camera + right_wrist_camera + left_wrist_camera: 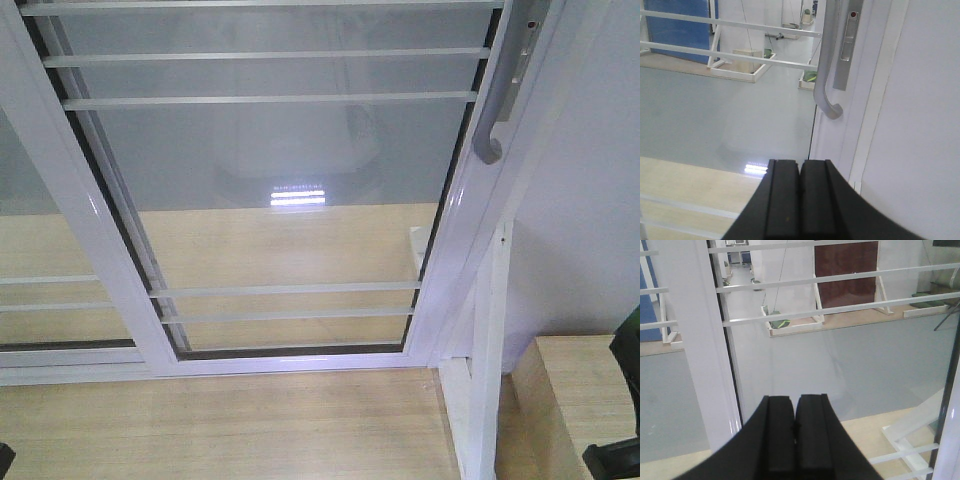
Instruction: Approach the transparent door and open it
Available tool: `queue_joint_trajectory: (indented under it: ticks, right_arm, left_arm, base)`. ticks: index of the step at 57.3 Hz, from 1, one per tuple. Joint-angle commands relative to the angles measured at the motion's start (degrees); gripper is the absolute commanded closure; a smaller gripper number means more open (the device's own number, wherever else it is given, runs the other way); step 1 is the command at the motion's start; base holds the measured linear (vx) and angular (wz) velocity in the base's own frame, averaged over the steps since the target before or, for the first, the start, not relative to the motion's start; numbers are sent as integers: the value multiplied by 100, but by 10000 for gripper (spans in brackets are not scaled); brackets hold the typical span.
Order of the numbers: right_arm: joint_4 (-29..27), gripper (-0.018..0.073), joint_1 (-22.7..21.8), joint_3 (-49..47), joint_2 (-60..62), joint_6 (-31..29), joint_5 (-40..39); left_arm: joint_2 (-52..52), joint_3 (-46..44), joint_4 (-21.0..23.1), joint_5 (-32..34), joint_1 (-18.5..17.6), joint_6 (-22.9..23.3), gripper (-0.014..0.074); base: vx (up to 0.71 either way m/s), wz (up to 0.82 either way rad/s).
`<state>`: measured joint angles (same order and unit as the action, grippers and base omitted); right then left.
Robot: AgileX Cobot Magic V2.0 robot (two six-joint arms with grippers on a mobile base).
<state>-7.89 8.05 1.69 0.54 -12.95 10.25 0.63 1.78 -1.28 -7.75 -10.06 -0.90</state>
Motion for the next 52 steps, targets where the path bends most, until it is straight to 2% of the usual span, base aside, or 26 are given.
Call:
queue_joint_trajectory:
  ticks: [1, 7, 17, 21, 26, 28, 37, 44, 52]
  right_arm:
    - [143, 566, -19, 21, 6, -137, -878]
    - [126, 566, -19, 21, 6, -95, -1600]
    - [109, 566, -19, 0, 6, -50, -2823]
    - [109, 566, -19, -135, -24, 76, -2644]
    - [128, 566, -19, -499, -244, 44, -2095]
    - [128, 566, -19, -688, -414, 30, -1896]
    - [128, 566, -19, -1626, -1747, 30, -1660]
    - [128, 566, -19, -2350, -3200, 30, -1708]
    - [132, 566, -19, -2961, -4521, 30, -2006]
  left_arm:
    - [77, 46, 10, 518, -35, 17, 603]
    - [77, 46, 16, 937, -35, 25, 603]
    - [77, 17, 16, 2271, -35, 30, 603]
    - [50, -113, 128, 2406, -35, 35, 603]
    - [-283, -433, 495, 2169, -35, -34, 603]
    - [-476, -590, 509, 2140, -35, -88, 603]
    - [-2205, -1560, 509, 2386, -35, -432, 603]
    - [-3955, -2604, 509, 2595, -35, -432, 603]
    - [-5359, -3592, 509, 2845, -35, -432, 603]
  base:
    - [0, 0]
    - [0, 0]
    - [0, 0]
    - [0, 0]
    - [0, 0]
    - [0, -1]
    - [0, 0]
    - [0, 0]
    - [0, 0]
